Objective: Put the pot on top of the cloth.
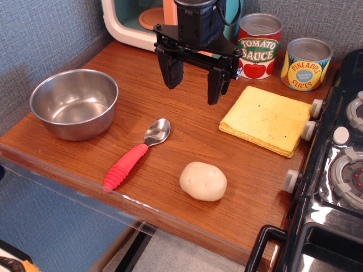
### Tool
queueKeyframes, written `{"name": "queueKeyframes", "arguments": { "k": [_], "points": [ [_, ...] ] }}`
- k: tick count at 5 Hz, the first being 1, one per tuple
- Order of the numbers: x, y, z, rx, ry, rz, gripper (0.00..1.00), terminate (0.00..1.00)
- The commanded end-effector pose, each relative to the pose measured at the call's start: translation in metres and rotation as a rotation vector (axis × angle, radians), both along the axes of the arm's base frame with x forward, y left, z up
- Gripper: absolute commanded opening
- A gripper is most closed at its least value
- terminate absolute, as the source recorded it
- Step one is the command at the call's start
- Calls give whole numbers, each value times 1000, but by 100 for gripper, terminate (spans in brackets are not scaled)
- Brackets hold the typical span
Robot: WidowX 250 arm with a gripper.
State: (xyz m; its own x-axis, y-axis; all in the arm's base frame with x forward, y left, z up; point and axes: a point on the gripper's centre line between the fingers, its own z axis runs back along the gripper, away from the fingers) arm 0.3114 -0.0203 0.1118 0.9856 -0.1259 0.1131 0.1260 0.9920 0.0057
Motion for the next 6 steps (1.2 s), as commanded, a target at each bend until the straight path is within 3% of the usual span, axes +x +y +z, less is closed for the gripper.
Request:
{"name": "queueKeyframes", "arguments": {
  "k": [1, 2, 4, 6],
  "points": [
    [0, 0, 0, 0, 0, 0, 100, 0],
    [-2, 21, 2, -23, -14, 65, 100, 0],
    [-17, 73, 6, -1, -39, 199, 100, 0],
    [-22, 114, -31, 67, 19, 306, 100, 0]
  ]
}}
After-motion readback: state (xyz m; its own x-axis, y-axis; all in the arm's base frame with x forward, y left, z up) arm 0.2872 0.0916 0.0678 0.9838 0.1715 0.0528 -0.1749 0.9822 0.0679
